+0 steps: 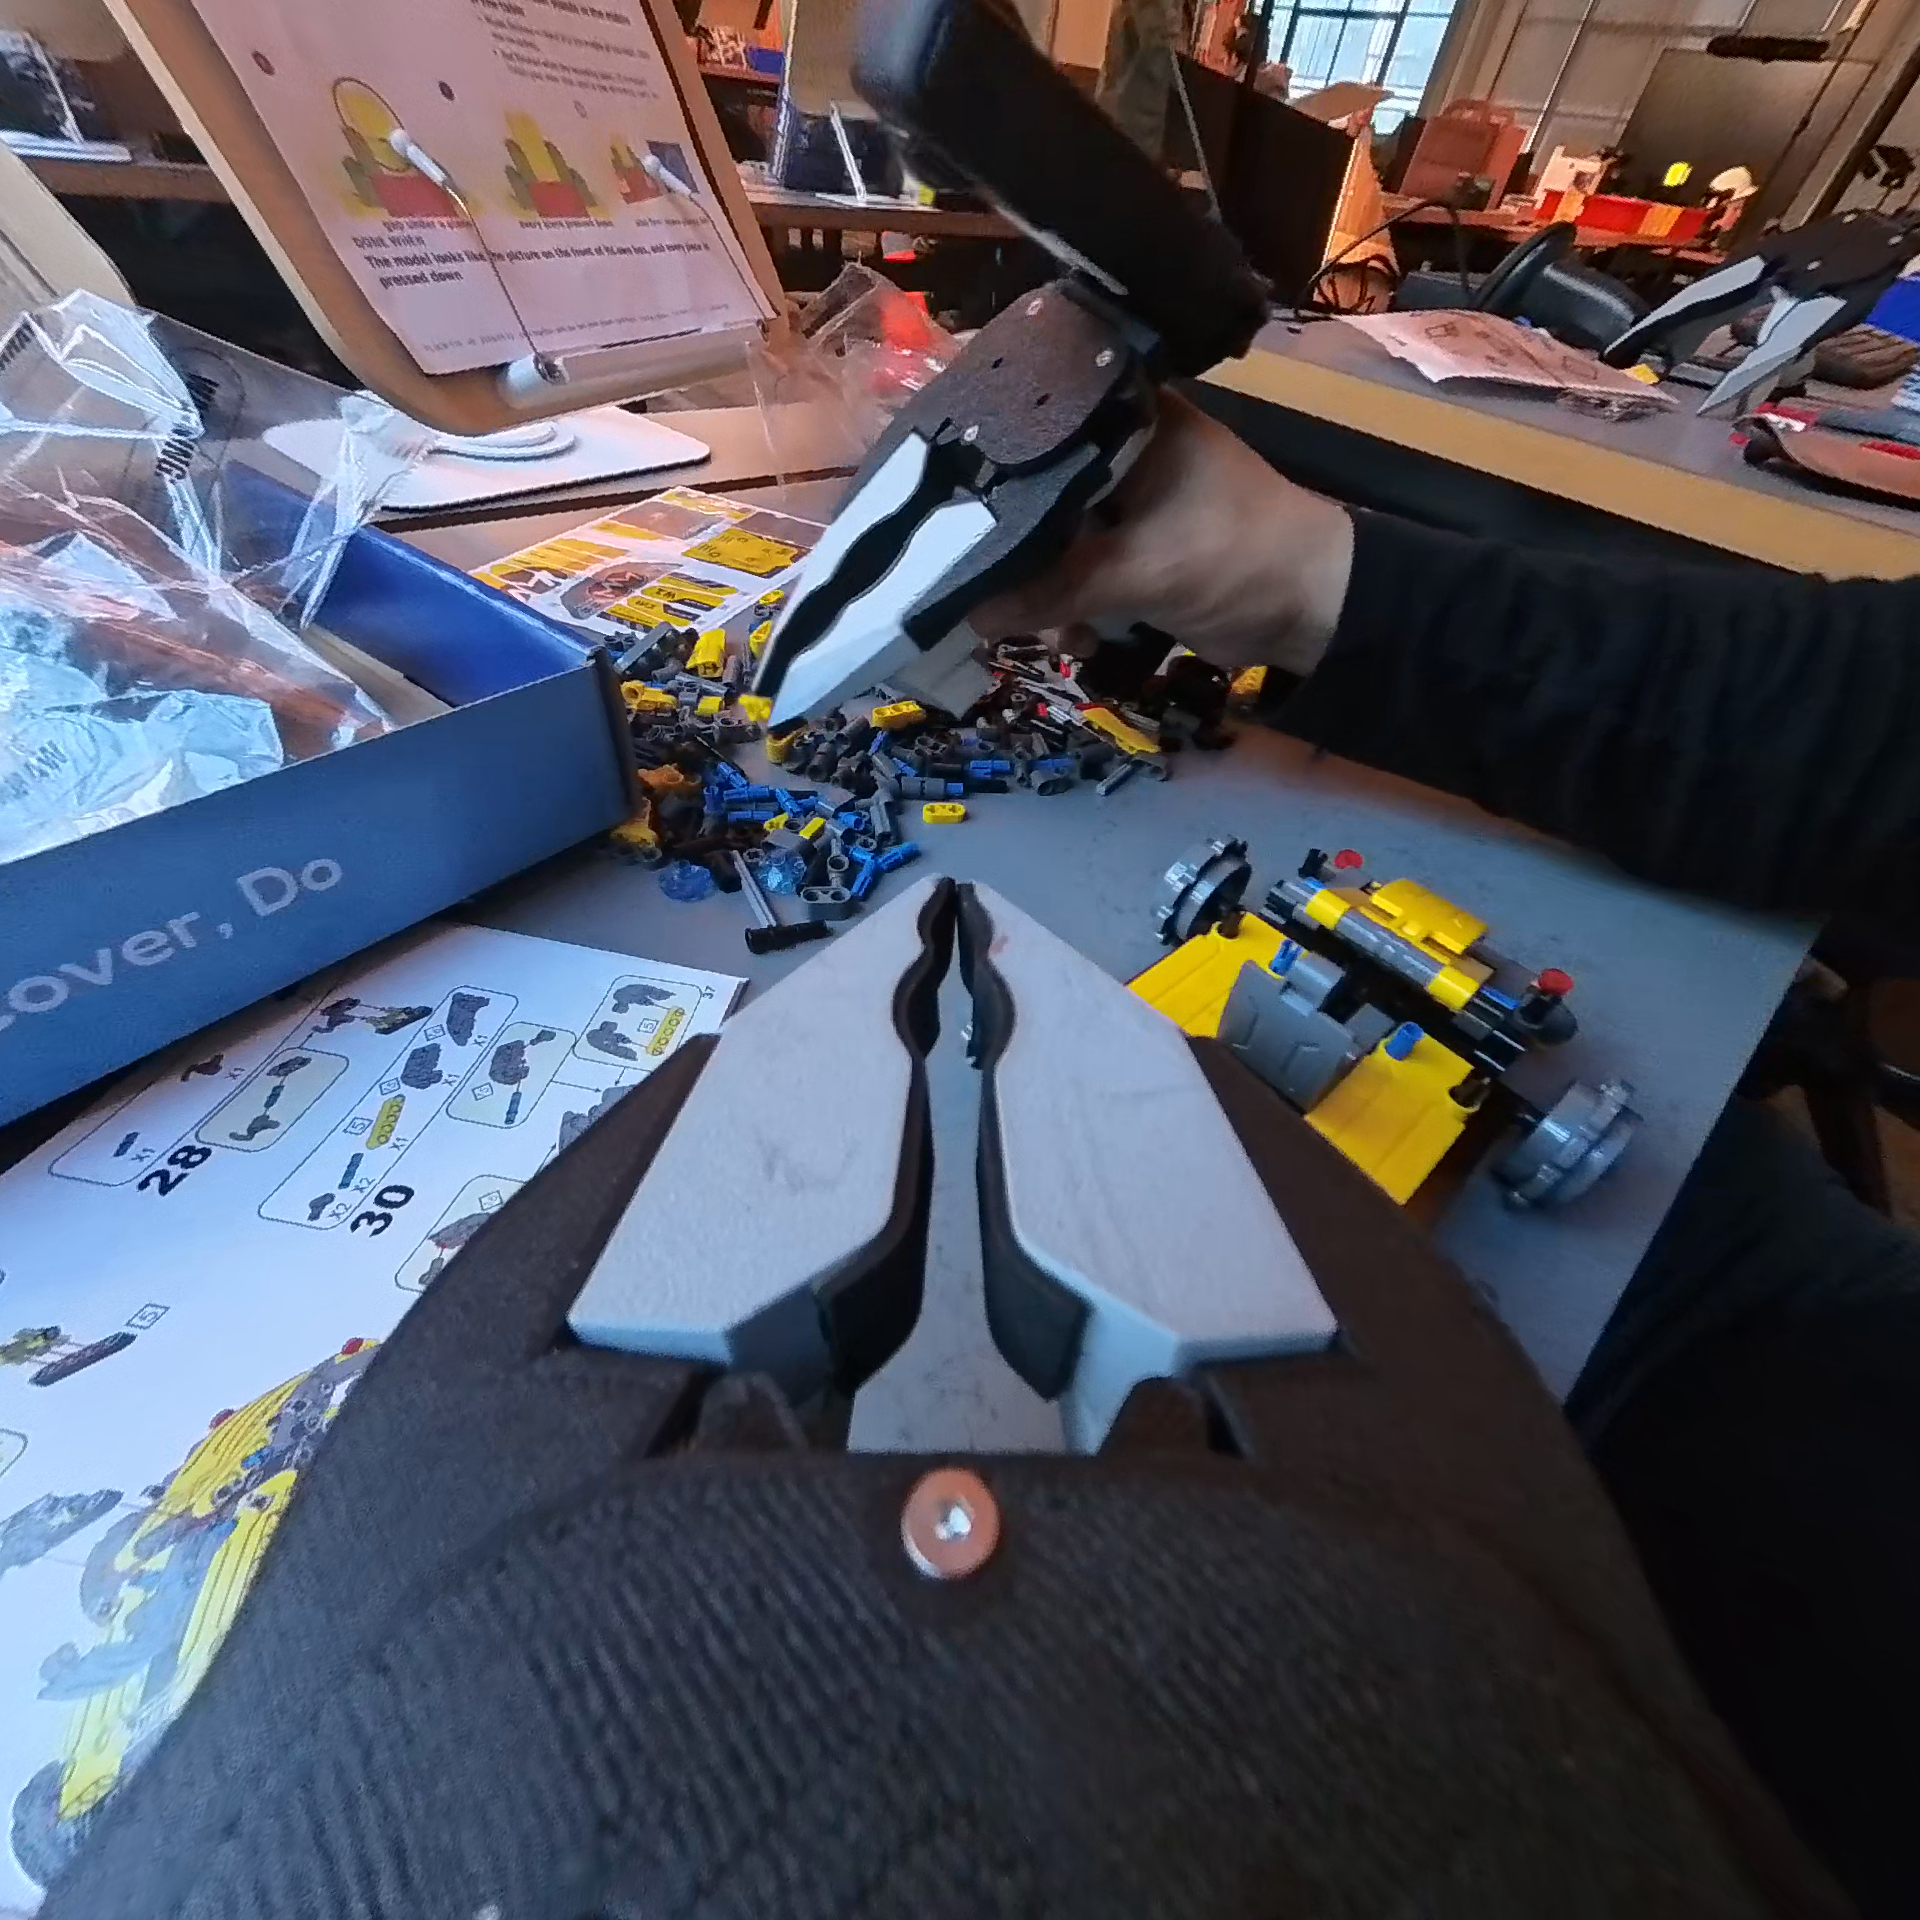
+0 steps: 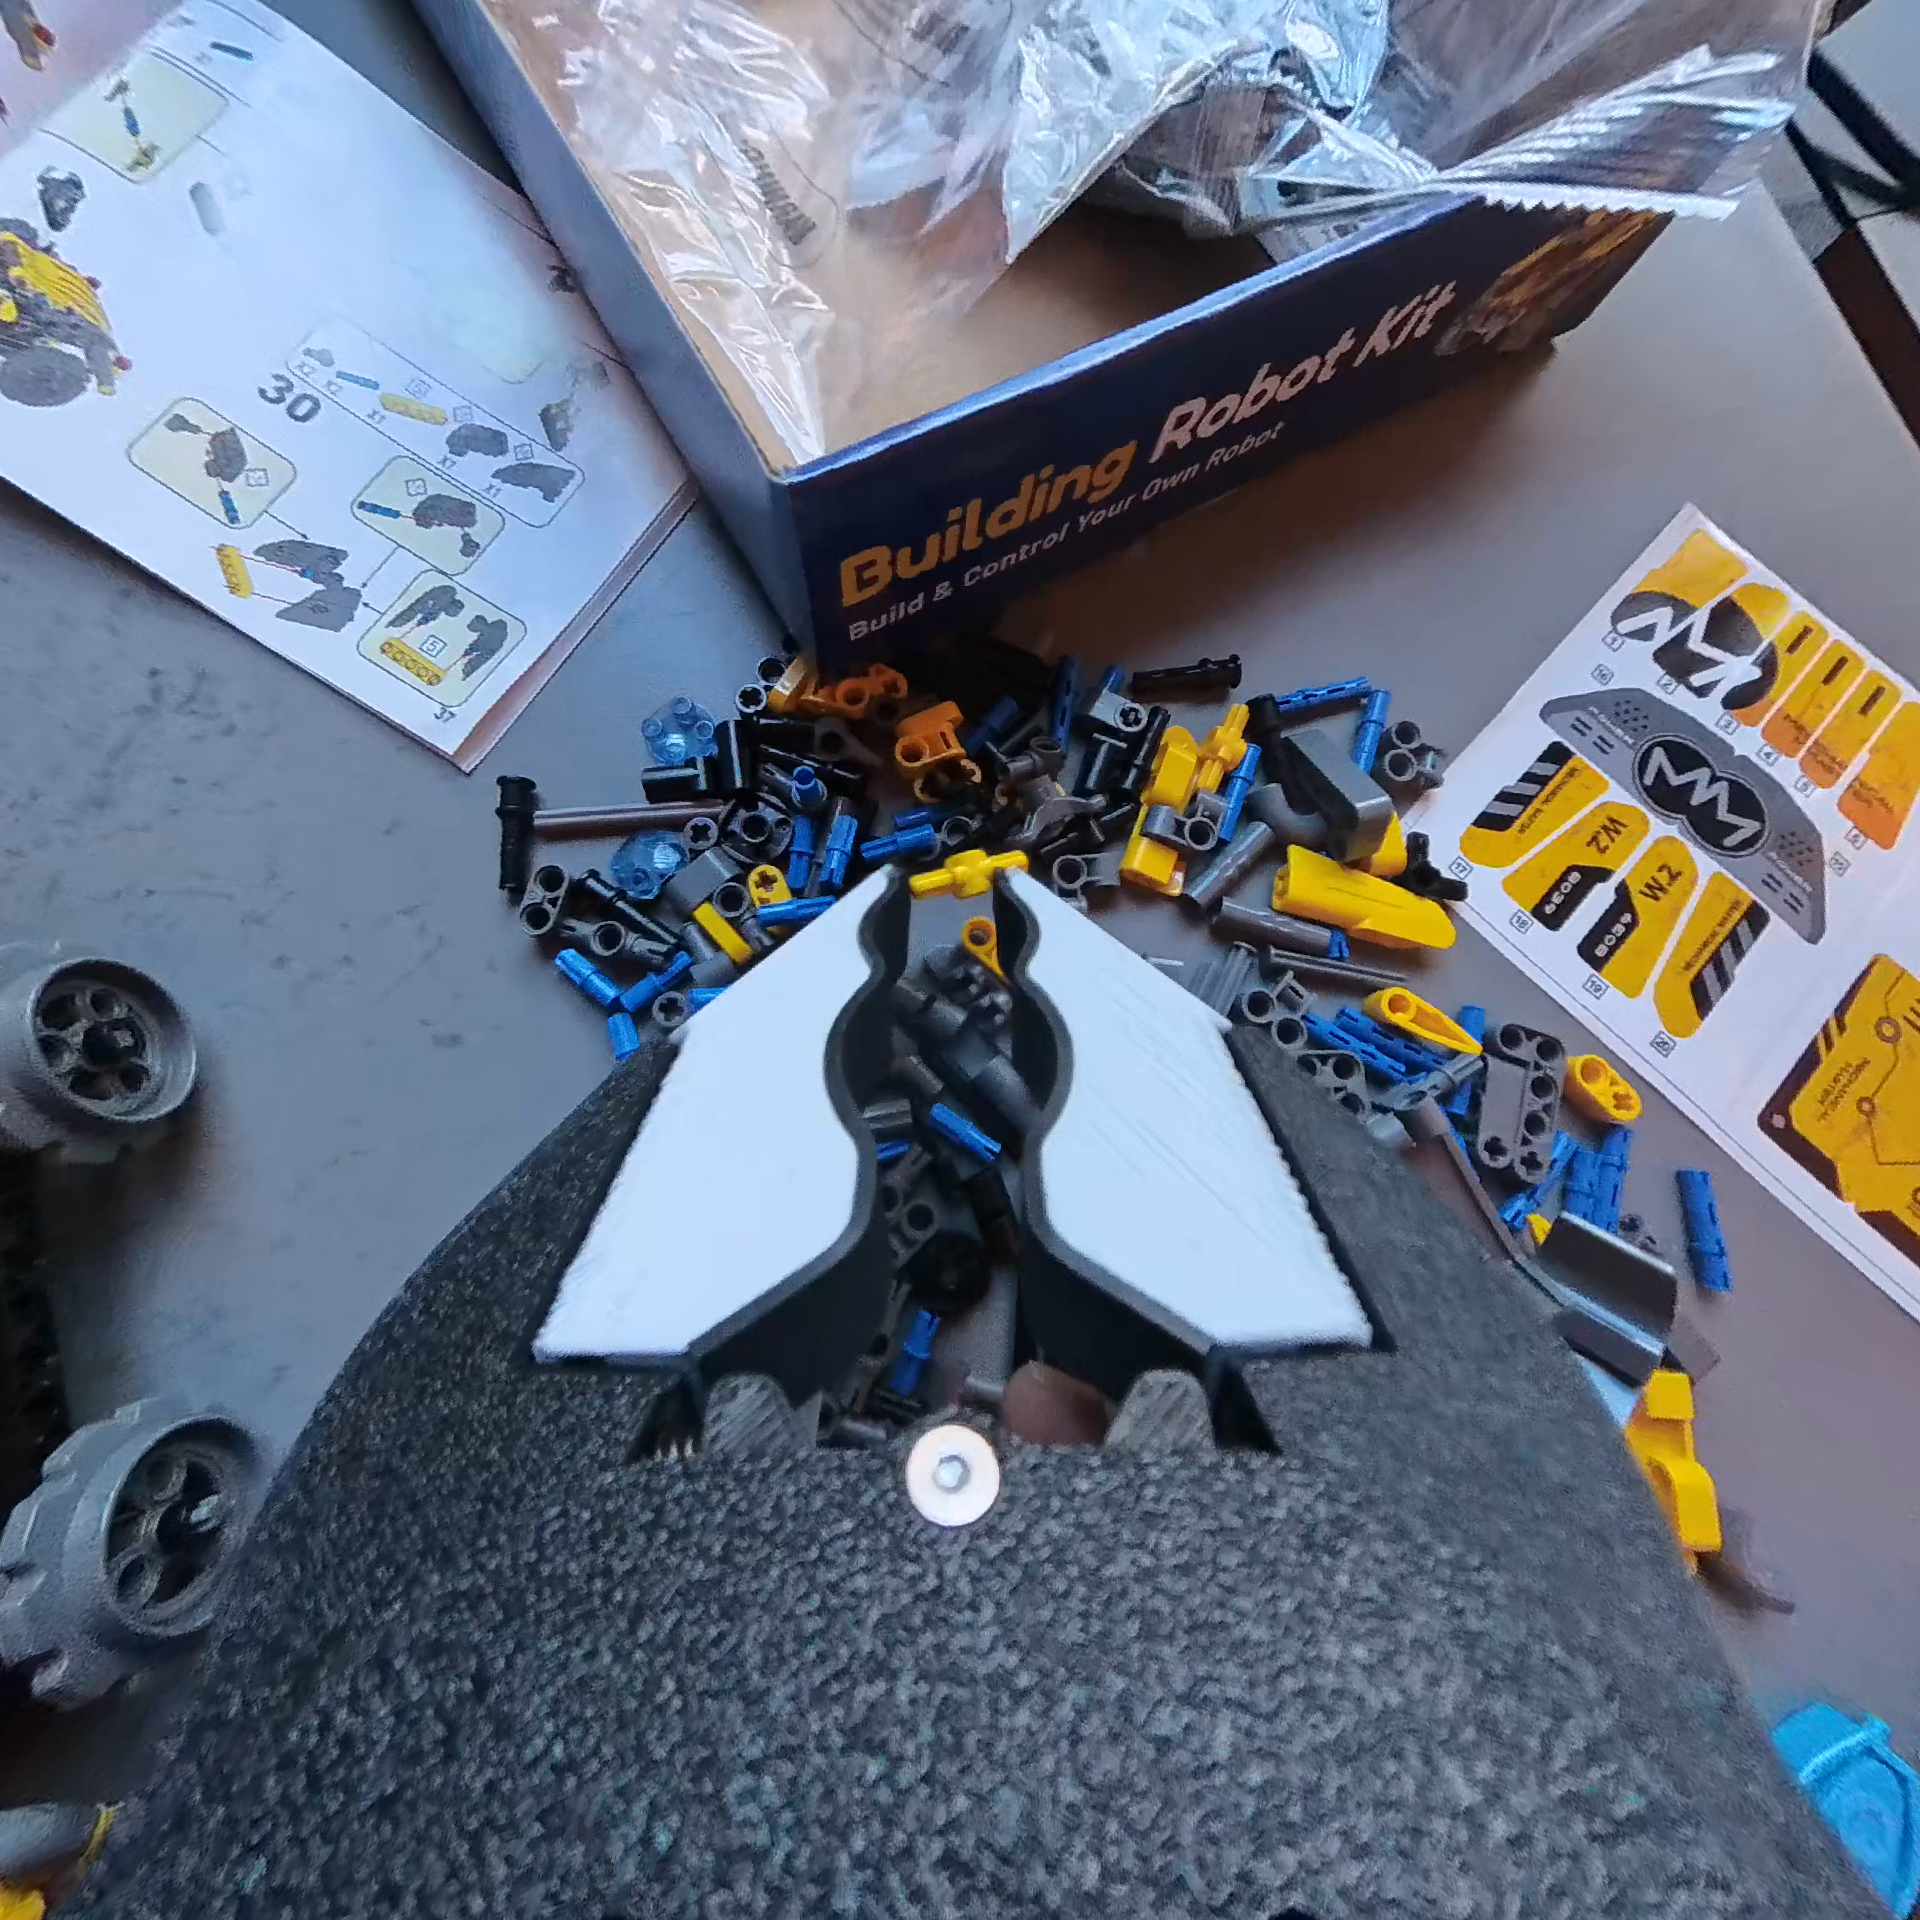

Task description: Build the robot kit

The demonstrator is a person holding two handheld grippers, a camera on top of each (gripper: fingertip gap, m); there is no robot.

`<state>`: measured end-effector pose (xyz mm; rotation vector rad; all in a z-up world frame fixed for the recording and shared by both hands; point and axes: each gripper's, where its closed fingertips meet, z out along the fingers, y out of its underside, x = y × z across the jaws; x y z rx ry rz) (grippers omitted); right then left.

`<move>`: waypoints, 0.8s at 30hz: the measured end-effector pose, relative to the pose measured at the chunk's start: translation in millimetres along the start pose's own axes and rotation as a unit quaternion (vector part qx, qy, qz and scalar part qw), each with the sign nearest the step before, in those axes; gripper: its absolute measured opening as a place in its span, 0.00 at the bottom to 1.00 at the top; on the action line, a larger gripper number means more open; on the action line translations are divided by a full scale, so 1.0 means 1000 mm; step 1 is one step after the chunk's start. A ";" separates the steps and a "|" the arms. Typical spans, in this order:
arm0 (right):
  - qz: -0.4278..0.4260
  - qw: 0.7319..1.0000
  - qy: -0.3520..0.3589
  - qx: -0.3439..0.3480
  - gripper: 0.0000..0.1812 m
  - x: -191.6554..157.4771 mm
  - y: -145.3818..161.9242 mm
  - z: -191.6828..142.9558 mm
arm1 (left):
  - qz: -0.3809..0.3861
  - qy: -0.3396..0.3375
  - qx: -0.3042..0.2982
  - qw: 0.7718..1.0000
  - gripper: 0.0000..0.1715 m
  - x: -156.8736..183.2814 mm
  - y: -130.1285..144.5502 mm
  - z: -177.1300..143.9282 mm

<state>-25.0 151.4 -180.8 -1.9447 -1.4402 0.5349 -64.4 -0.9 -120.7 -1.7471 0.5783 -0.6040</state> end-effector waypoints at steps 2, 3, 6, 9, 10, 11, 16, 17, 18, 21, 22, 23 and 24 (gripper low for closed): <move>-0.012 1.000 0.009 0.007 0.09 0.000 0.000 -0.003 | -0.001 0.000 0.002 1.000 0.00 0.000 -0.001 0.000; -0.017 1.000 0.011 0.012 0.09 -0.001 0.000 -0.005 | -0.002 0.000 0.002 1.000 0.00 0.000 0.000 0.000; -0.026 0.999 0.016 0.022 0.09 -0.004 0.001 -0.011 | -0.001 0.000 -0.002 1.000 0.00 0.000 0.001 0.001; -0.035 0.999 0.025 0.027 0.09 -0.006 0.003 -0.019 | 0.005 -0.003 -0.004 1.000 0.00 0.000 0.001 0.001; -0.039 0.998 0.028 0.028 0.09 -0.007 0.004 -0.022 | 0.007 -0.004 -0.005 1.000 0.00 0.001 0.001 0.001; -0.043 0.998 0.030 0.030 0.09 -0.009 0.005 -0.027 | 0.008 -0.004 -0.006 1.000 0.00 0.001 0.002 0.001; -0.046 0.997 0.050 0.036 0.09 -0.019 0.016 -0.064 | 0.009 -0.004 -0.005 1.000 0.00 0.001 0.001 0.001; -0.040 0.997 0.052 0.038 0.09 -0.022 0.021 -0.073 | 0.009 -0.004 -0.004 1.000 0.00 0.001 0.001 0.001; -0.032 0.997 0.054 0.038 0.09 -0.025 0.028 -0.083 | 0.009 -0.005 -0.005 1.000 0.00 0.001 0.001 0.001; -0.010 0.998 0.062 0.028 0.09 -0.035 0.055 -0.111 | 0.009 -0.005 -0.009 1.000 0.00 0.001 0.002 0.002; -0.005 0.997 0.068 0.022 0.09 -0.038 0.066 -0.120 | 0.009 -0.005 -0.010 1.000 0.00 0.001 0.002 0.002; 0.000 0.997 0.074 0.016 0.09 -0.042 0.076 -0.129 | 0.010 -0.005 -0.010 1.000 0.00 0.001 0.003 0.002; 0.005 0.997 0.078 0.011 0.09 -0.046 0.086 -0.138 | 0.011 -0.006 -0.010 1.000 0.00 0.001 0.003 0.002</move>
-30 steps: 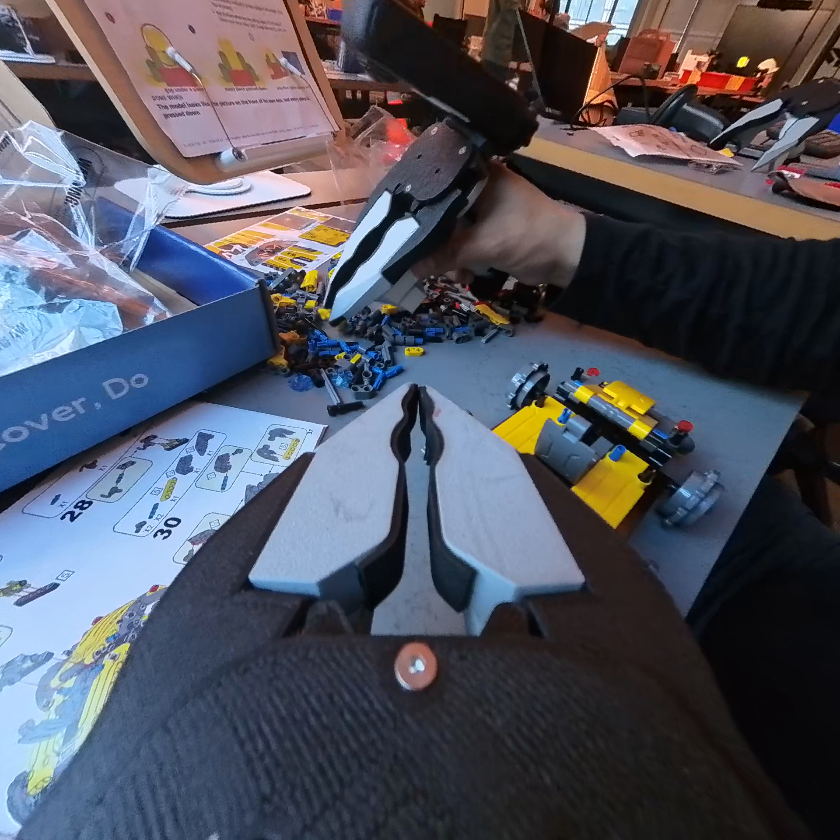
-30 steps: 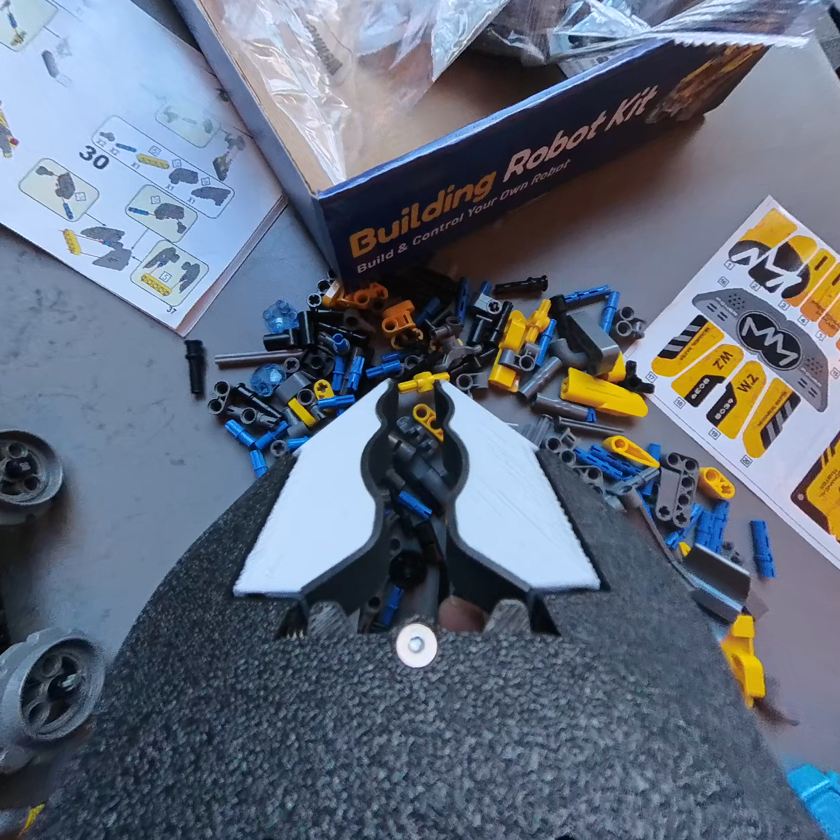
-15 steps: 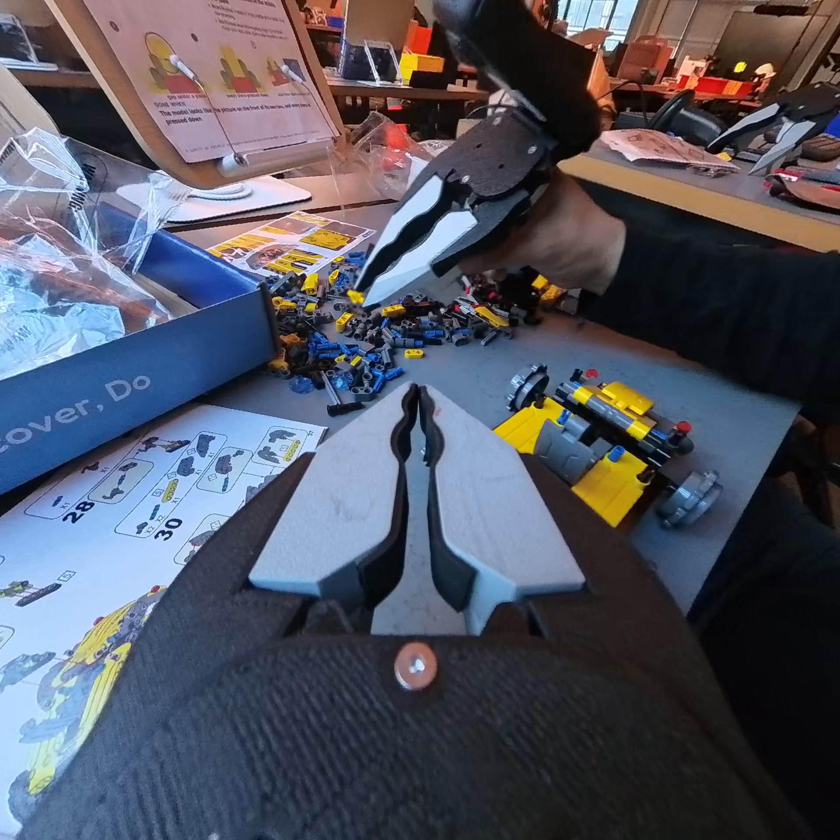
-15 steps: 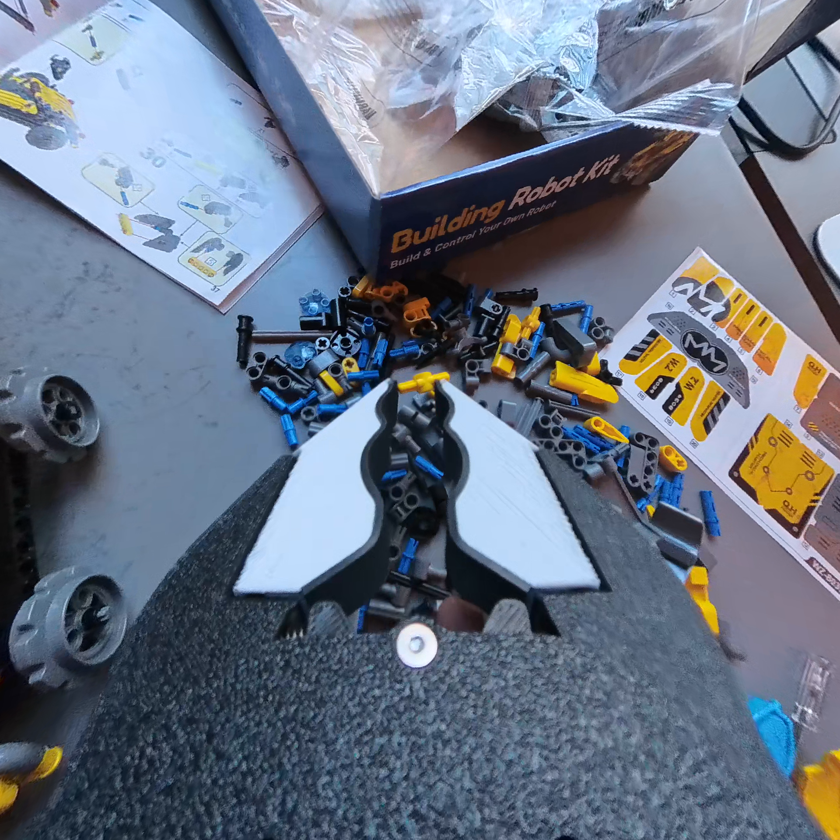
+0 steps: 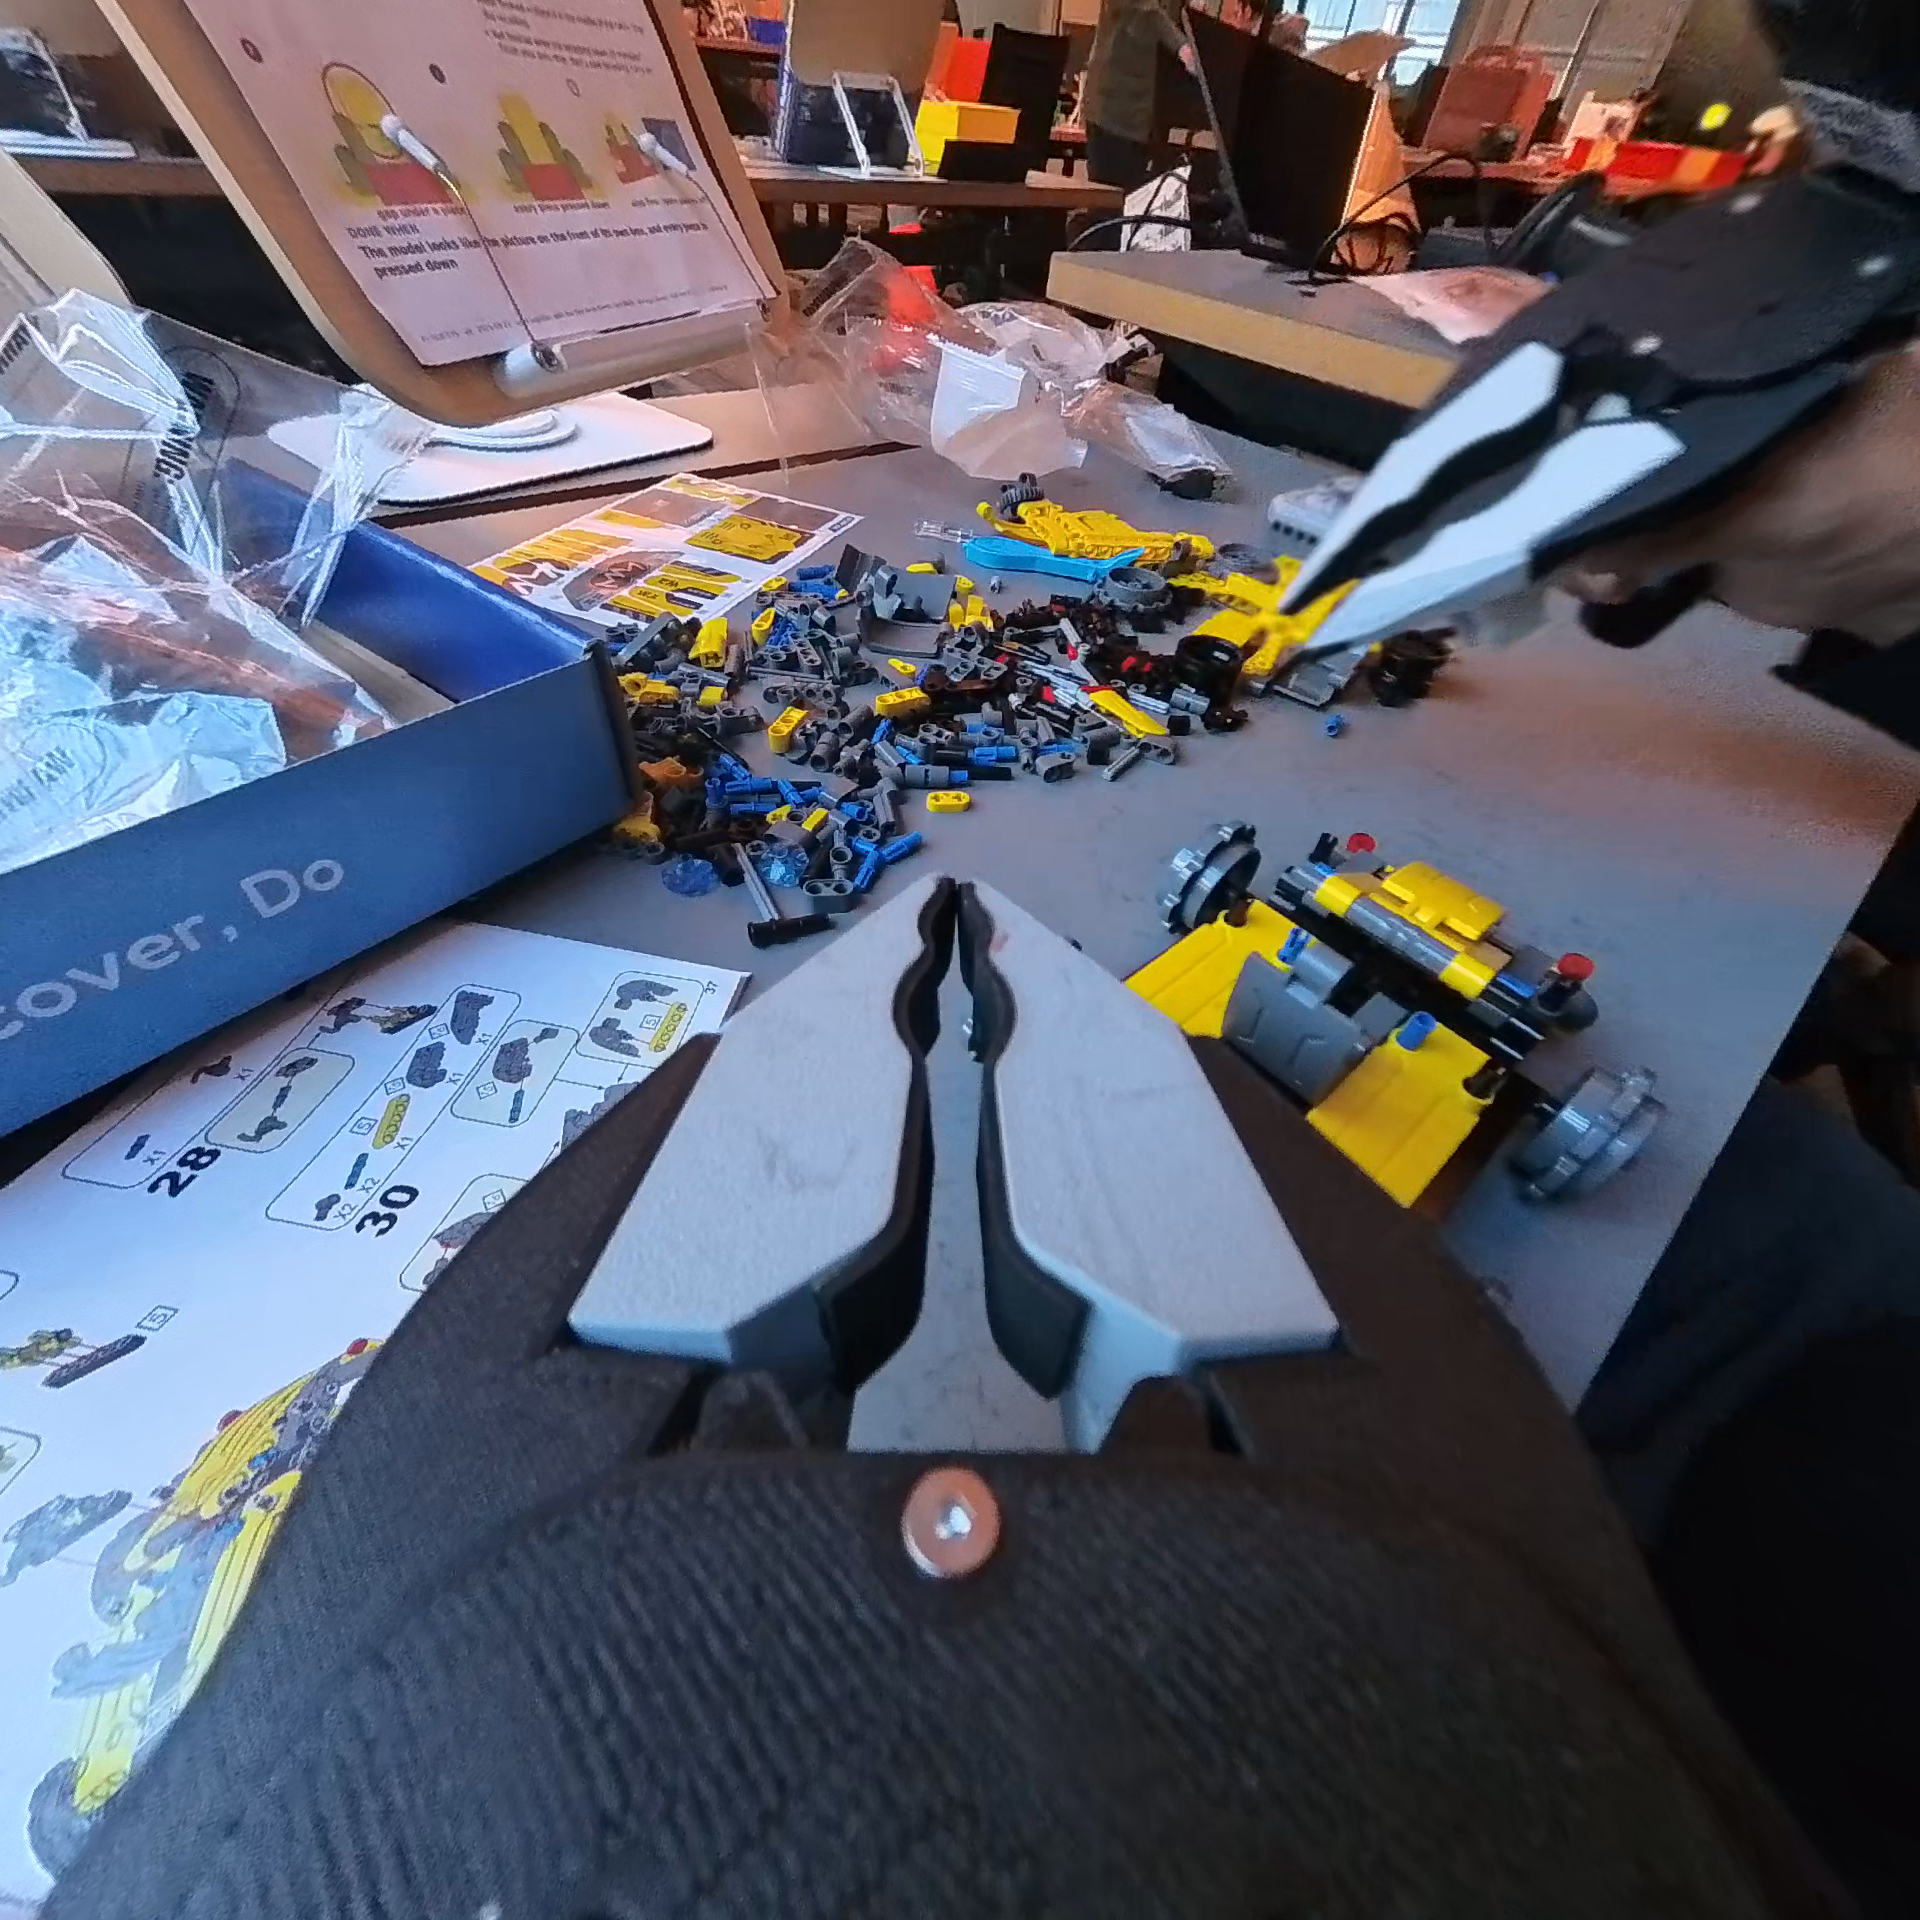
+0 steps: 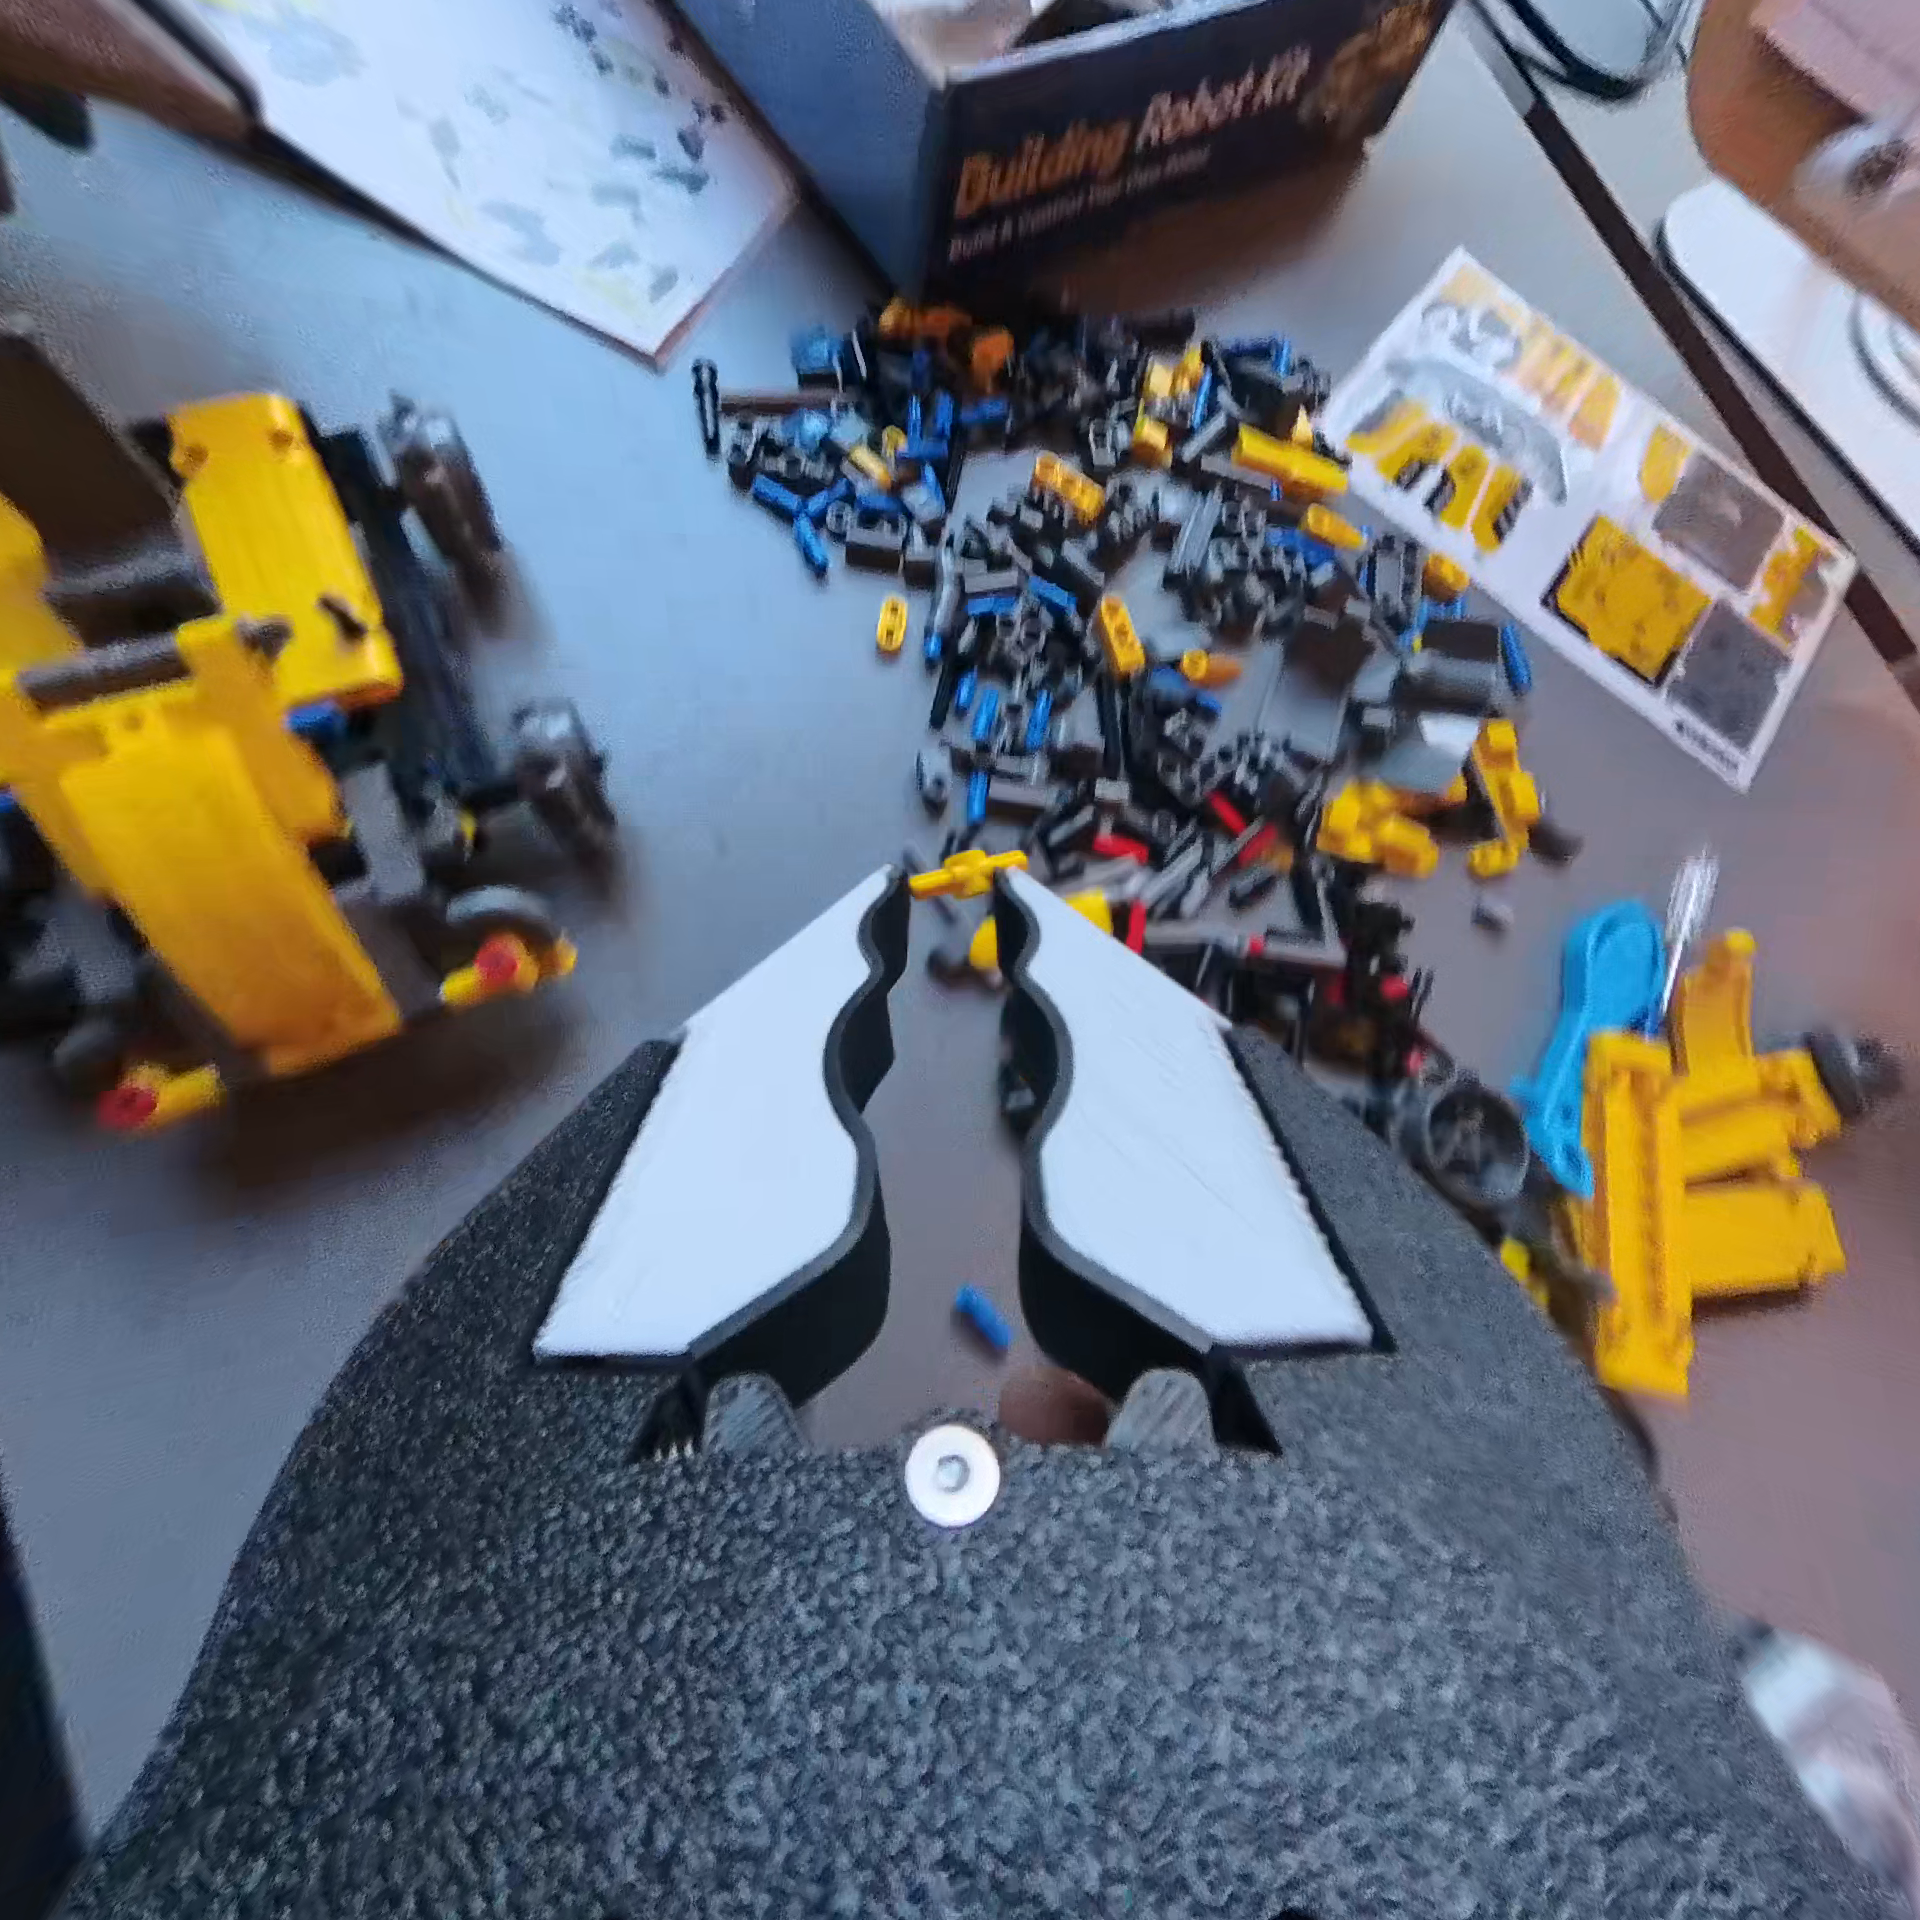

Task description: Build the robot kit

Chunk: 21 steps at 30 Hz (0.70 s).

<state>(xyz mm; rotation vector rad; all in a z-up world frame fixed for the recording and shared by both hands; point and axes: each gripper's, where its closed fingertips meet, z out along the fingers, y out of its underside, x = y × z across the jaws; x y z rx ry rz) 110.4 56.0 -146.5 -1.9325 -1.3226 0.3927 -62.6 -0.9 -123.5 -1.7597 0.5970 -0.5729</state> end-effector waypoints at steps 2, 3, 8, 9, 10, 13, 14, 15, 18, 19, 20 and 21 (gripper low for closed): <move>0.011 1.000 0.008 -0.005 0.09 -0.007 0.018 -0.019 | 0.003 -0.002 -0.001 1.000 0.00 0.000 0.000 0.000; 0.016 1.000 0.009 -0.007 0.09 -0.011 0.026 -0.028 | 0.005 -0.003 -0.002 1.000 0.00 0.000 0.000 0.000; 0.043 0.999 0.011 -0.011 0.09 -0.032 0.064 -0.056 | 0.008 -0.005 -0.016 1.000 0.00 0.000 0.004 0.003; 0.045 0.999 0.013 -0.013 0.09 -0.034 0.070 -0.058 | 0.007 -0.005 -0.021 1.000 0.00 0.000 0.005 0.005; 0.046 0.999 0.020 -0.019 0.09 -0.035 0.077 -0.060 | 0.006 -0.006 -0.025 1.000 0.00 0.000 0.006 0.006; 0.058 0.997 0.026 -0.035 0.09 -0.034 0.099 -0.060 | 0.008 -0.010 -0.032 0.999 0.00 -0.001 0.008 0.008; 0.064 0.997 0.026 -0.040 0.09 -0.034 0.105 -0.059 | 0.009 -0.012 -0.033 0.999 0.00 -0.001 0.008 0.009; 0.069 0.996 0.027 -0.046 0.09 -0.034 0.111 -0.057 | 0.011 -0.014 -0.032 0.999 0.00 -0.002 0.007 0.009; 0.078 0.995 0.037 -0.047 0.10 -0.032 0.118 -0.053 | 0.013 -0.023 -0.033 0.999 0.00 -0.003 0.007 0.011; 0.080 0.995 0.041 -0.043 0.10 -0.031 0.117 -0.054 | 0.013 -0.025 -0.034 0.999 0.00 -0.004 0.007 0.011; 0.080 0.995 0.046 -0.043 0.11 -0.029 0.118 -0.054 | 0.013 -0.027 -0.035 0.999 0.00 -0.004 0.008 0.012; 0.078 0.995 0.051 -0.039 0.12 -0.028 0.117 -0.055 | 0.014 -0.028 -0.036 0.999 0.00 -0.004 0.008 0.012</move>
